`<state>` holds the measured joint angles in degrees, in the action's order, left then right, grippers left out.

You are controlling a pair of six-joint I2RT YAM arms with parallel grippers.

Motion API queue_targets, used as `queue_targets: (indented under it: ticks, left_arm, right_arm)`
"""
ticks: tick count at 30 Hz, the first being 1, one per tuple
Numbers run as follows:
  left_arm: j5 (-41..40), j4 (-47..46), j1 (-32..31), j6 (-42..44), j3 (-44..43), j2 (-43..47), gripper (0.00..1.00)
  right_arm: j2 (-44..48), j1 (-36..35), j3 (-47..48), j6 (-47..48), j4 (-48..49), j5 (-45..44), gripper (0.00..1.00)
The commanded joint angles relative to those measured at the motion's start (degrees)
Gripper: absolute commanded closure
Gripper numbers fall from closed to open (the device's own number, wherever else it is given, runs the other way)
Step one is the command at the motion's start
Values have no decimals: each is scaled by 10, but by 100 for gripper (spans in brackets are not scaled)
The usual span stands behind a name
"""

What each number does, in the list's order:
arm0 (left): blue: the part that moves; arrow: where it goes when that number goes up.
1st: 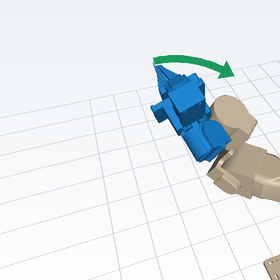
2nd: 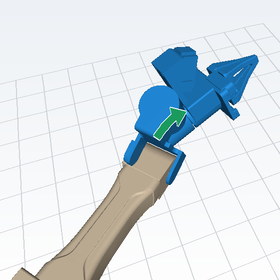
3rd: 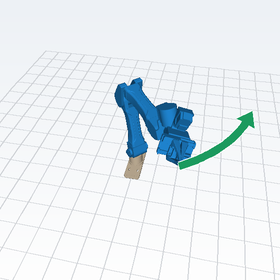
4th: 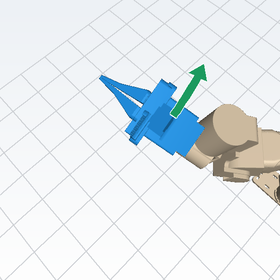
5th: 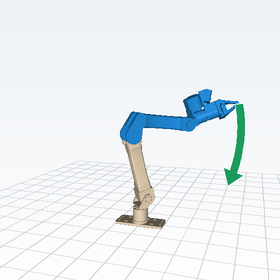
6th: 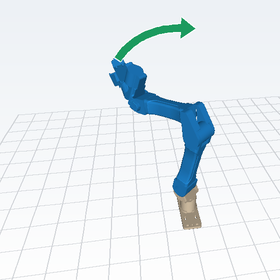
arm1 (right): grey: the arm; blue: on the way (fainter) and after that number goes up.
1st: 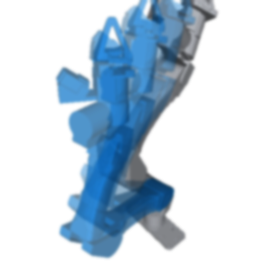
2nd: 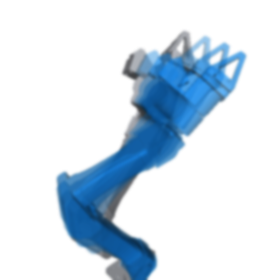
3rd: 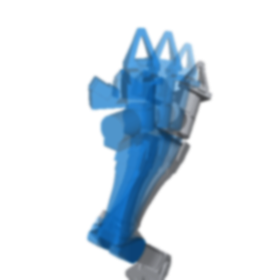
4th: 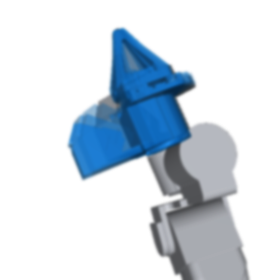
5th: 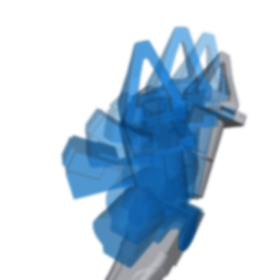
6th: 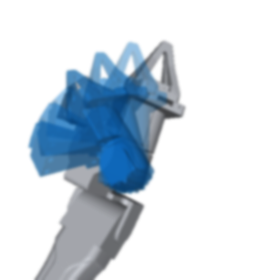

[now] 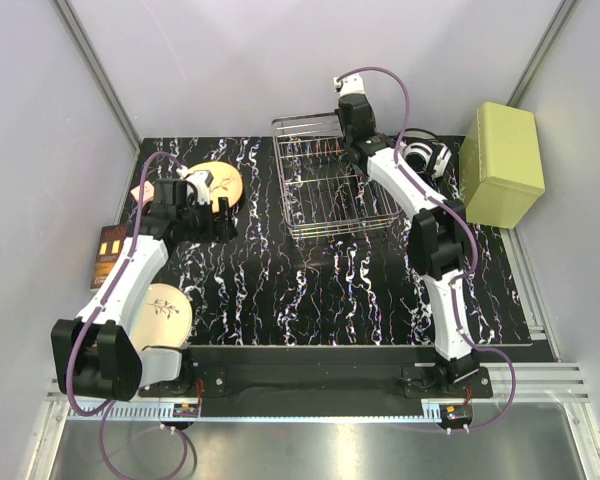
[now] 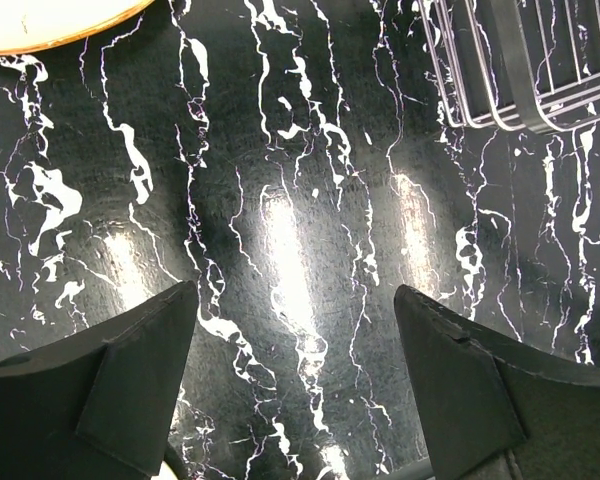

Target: Load the plates into the dish rack

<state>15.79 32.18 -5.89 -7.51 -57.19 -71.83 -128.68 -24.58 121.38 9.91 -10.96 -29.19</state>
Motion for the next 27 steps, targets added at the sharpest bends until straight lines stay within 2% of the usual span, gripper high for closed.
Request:
queue_targets:
  ticks: [1,7,16,21,23,24,25,27]
  left_arm:
    - [3,-27,4,14,9,7,16]
    - [17,-32,11,10,14,0,16]
    - [28,-34,12,5,6,-15,16]
    - [28,-37,12,6,10,-16,16]
    - [9,-36,12,17,15,-16,16]
    - [-22,-34,11,15,17,-16,16]
    - [-103,-31,12,9,19,-16,14]
    - [-146,-20,15,31,20,-23,14]
  right_arm:
    - [-8,10,84,49,105,-20,100]
    - [-14,14,90,51,99,-21,100]
    - [19,14,6,33,88,-21,100]
    - [17,14,-4,26,63,-5,100]
    - [12,13,-5,24,53,3,100]
    - [10,14,-5,21,51,3,100]
    - [8,14,-6,20,48,2,100]
    - [2,14,-5,19,45,2,100]
